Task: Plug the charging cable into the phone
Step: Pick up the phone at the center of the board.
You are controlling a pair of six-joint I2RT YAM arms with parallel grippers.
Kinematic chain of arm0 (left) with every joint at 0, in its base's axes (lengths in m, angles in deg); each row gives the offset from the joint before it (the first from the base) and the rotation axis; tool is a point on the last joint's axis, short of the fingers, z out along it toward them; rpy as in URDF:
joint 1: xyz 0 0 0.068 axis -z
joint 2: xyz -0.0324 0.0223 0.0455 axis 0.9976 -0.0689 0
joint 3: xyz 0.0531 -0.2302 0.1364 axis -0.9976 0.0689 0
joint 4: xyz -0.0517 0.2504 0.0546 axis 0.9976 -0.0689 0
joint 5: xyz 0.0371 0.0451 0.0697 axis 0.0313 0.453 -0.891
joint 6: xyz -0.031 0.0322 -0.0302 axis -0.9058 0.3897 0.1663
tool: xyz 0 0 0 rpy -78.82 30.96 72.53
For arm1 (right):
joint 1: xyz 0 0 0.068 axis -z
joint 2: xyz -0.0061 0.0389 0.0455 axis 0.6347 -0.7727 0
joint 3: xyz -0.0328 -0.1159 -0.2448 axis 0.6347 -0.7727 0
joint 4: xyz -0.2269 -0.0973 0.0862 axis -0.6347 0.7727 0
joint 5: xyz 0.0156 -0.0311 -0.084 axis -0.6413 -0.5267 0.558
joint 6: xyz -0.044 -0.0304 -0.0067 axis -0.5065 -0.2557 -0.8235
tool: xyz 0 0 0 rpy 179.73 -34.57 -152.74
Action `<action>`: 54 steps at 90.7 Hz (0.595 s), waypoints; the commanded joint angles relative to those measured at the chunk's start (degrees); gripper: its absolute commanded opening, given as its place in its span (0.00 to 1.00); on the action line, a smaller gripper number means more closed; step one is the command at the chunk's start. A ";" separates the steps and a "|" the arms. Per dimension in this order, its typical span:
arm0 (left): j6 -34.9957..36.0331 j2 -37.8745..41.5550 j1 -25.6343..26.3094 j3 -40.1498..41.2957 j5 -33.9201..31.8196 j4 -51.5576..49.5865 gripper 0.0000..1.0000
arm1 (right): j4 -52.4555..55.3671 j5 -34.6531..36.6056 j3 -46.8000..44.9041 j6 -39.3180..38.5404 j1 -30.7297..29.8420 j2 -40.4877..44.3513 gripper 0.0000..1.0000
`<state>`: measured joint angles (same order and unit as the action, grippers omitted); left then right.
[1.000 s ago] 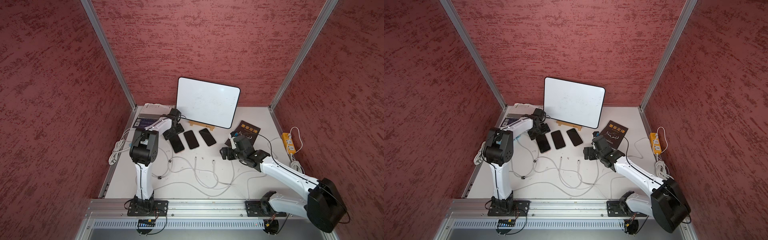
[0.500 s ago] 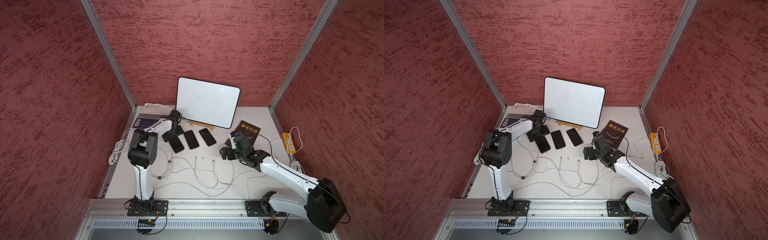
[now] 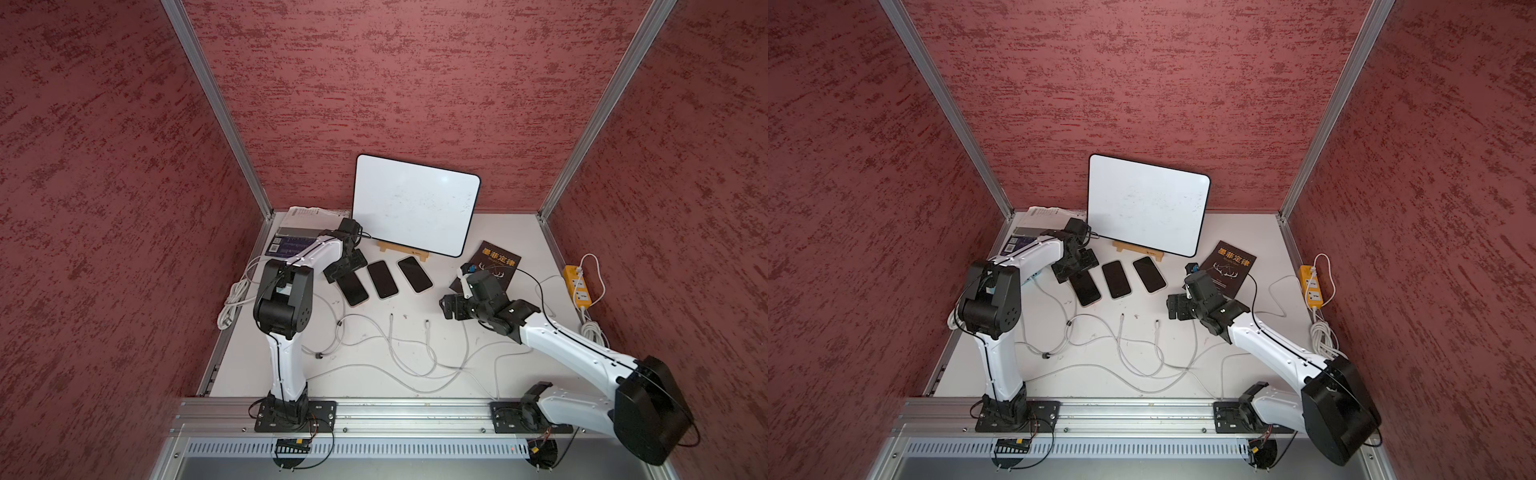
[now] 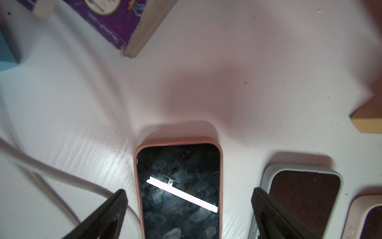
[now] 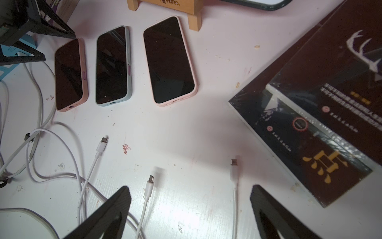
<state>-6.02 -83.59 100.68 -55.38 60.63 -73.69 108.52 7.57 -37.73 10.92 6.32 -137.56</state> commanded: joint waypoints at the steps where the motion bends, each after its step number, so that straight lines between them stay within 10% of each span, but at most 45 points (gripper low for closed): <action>1: -1.06 -1.40 -0.18 0.07 -1.15 0.09 0.97 | -0.60 -0.40 0.99 -0.60 -0.49 -1.04 0.94; 54: -4.14 -2.98 2.62 5.97 0.48 2.84 0.98 | -0.07 -0.82 1.45 -0.50 -0.58 -2.20 0.96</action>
<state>-8.49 -85.93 102.60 -52.54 59.82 -72.05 108.59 7.28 -37.73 10.92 6.27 -139.59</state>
